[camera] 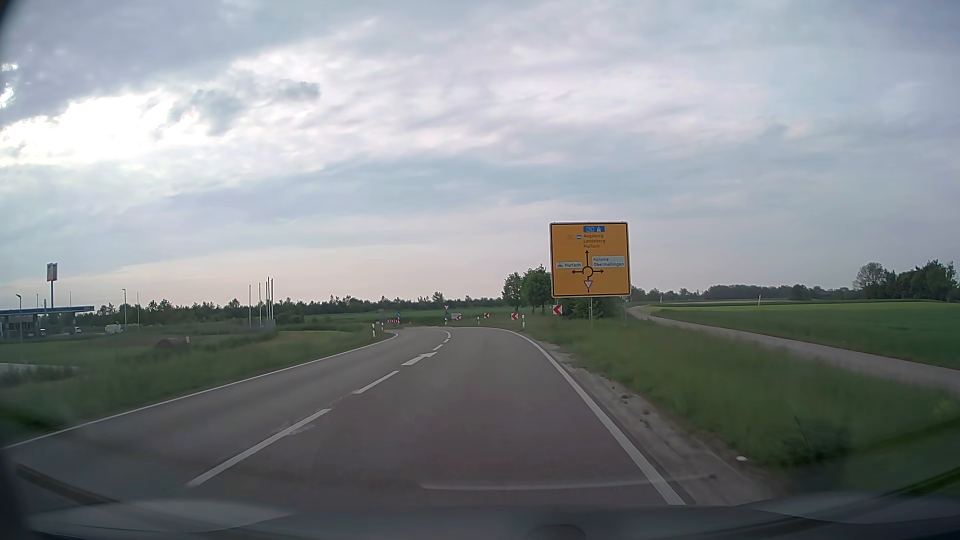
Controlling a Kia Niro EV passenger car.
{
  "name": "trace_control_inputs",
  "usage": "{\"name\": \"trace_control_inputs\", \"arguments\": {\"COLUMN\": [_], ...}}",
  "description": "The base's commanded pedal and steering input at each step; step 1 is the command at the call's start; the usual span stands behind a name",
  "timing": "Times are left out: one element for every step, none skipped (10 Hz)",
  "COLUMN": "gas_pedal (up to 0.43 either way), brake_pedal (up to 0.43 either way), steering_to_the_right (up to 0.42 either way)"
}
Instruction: Follow the waypoints while adhering to traffic rules and regulations
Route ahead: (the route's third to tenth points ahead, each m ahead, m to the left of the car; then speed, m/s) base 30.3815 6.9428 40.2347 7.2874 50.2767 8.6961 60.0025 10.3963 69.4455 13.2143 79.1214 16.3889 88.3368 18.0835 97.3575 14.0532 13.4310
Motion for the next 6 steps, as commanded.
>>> {"name": "trace_control_inputs", "arguments": {"gas_pedal": [0.039,0.039,0.039,0.039,0.039,0.039], "brake_pedal": [0.000,0.000,0.000,0.000,0.000,0.000], "steering_to_the_right": [-0.006,-0.006,-0.005,-0.001,0.000,0.000]}}
